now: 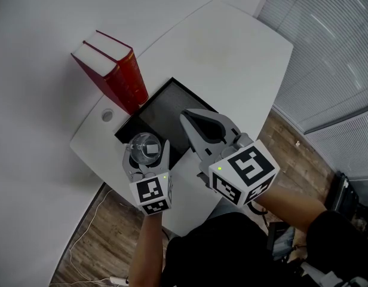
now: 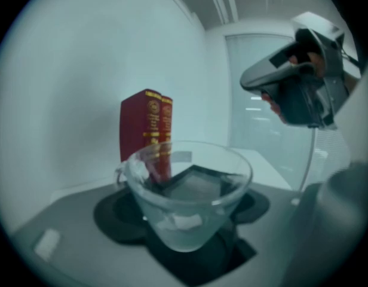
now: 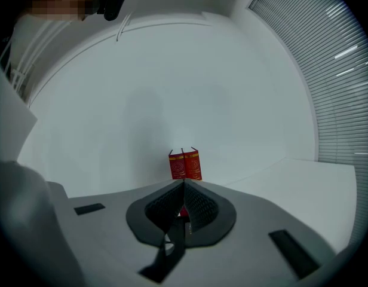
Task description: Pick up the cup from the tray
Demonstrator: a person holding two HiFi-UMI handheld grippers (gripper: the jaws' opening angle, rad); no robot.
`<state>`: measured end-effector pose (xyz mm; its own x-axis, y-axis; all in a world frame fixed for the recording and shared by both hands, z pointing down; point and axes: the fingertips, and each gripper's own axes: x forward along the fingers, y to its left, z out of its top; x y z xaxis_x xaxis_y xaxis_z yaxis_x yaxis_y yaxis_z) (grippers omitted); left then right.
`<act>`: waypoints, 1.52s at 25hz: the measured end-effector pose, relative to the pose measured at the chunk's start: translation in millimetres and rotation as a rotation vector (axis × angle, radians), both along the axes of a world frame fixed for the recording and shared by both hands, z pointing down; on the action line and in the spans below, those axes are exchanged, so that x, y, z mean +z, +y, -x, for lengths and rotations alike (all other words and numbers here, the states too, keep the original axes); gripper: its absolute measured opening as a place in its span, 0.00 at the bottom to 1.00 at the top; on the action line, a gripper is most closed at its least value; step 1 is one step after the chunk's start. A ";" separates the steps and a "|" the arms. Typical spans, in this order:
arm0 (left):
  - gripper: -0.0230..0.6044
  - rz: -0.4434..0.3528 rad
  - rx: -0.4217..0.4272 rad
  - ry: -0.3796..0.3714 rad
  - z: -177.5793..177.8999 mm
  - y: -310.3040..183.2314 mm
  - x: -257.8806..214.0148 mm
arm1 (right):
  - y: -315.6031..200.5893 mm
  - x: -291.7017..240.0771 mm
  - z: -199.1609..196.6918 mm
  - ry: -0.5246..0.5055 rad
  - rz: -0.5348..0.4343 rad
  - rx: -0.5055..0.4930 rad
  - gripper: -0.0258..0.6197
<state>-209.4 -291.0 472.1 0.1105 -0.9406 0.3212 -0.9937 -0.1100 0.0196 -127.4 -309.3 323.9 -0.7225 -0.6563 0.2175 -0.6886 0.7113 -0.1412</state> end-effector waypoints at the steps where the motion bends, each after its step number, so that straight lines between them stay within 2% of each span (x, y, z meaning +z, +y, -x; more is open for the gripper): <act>1: 0.65 -0.009 0.001 -0.001 0.7 -0.5 -4.8 | -0.3 -0.4 0.5 0.000 0.001 -0.001 0.06; 11: 0.65 -0.084 0.041 0.012 1.1 3.6 -56.4 | -0.6 -4.9 4.0 -0.008 -0.008 -0.014 0.06; 28: 0.66 -0.093 0.082 0.002 -2.4 34.6 -114.7 | 10.7 -25.7 15.9 -0.024 -0.054 -0.076 0.06; 38: 0.66 -0.083 0.135 0.048 -6.6 58.8 -147.8 | 25.4 -42.3 23.9 -0.032 -0.090 -0.102 0.06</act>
<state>-202.8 -232.2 324.3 0.2513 -0.9390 0.2346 -0.9679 -0.2459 0.0524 -151.3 -283.8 281.6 -0.7922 -0.5946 0.1372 -0.6080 0.7883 -0.0944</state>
